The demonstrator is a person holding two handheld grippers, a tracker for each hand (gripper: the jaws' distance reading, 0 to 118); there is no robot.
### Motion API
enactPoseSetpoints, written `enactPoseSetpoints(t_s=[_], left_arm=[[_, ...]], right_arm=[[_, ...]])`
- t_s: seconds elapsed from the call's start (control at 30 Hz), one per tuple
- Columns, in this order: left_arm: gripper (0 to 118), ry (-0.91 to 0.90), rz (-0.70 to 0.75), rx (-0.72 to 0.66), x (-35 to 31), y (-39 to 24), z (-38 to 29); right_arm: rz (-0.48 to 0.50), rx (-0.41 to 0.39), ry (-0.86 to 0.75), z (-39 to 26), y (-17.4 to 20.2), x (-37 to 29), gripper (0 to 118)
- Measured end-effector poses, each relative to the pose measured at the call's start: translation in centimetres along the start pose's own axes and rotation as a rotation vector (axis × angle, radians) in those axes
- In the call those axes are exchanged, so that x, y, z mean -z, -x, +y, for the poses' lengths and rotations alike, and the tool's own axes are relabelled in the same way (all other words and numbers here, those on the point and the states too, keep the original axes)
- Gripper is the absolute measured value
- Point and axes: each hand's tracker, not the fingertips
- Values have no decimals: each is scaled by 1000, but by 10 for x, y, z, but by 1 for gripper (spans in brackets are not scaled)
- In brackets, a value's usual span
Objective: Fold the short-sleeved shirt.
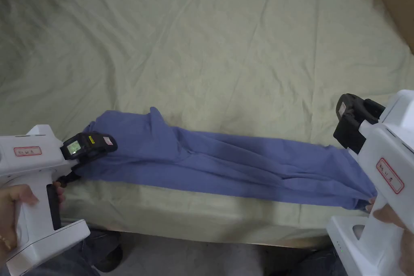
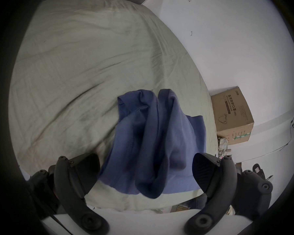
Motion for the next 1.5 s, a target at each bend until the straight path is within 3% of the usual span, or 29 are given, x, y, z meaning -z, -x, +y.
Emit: enactPoseSetpoints(t_s=[0.03, 0.07, 0.13, 0.17, 0.27, 0.43, 0.63, 0.73, 0.9, 1.2, 1.27, 1.37, 1.4, 1.5], left_arm=[[109, -4, 8, 1, 1, -3, 0], [89, -26, 27, 12, -4, 6, 6], [36, -25, 49, 21, 4, -1, 5], [22, -12, 57, 22, 8, -5, 3], [9, -49, 159, 116, 6, -40, -11], [8, -182, 311, 558, -18, -101, -36], [8, -221, 298, 836, -45, -199, -80], [8, -181, 285, 885, -33, -233, -99], [8, -84, 135, 899, 4, -279, -133], [10, 139, 154, 952, 111, -318, -220], [27, 162, 178, 926, 136, -314, -233], [83, 227, 145, 886, 156, -310, -249], [90, 249, 136, 882, 162, -308, -251], [89, 259, 47, 852, 148, -312, -245]], right_arm=[[0, 0, 0, 0, 0, 0, 0], [3, -2, 2, 0, 1, 0, 0], [11, -15, 12, -2, 1, 0, 0], [13, -24, 17, -3, 2, 0, 0], [16, -36, 22, -8, 2, -3, 0], [5, -52, 15, -8, -5, -8, 0], [-6, -10, -16, -8, -22, -18, 0], [-18, 13, -27, -10, -35, -26, 0], [-69, 41, -35, -16, -60, -41, 0], [-186, 120, -38, -30, -106, -66, 0], [-201, 130, -35, -33, -112, -70, 0], [-214, 141, -25, -37, -119, -71, 0], [-218, 139, -23, -38, -121, -71, 0], [-218, 140, -16, -40, -125, -69, 0]])
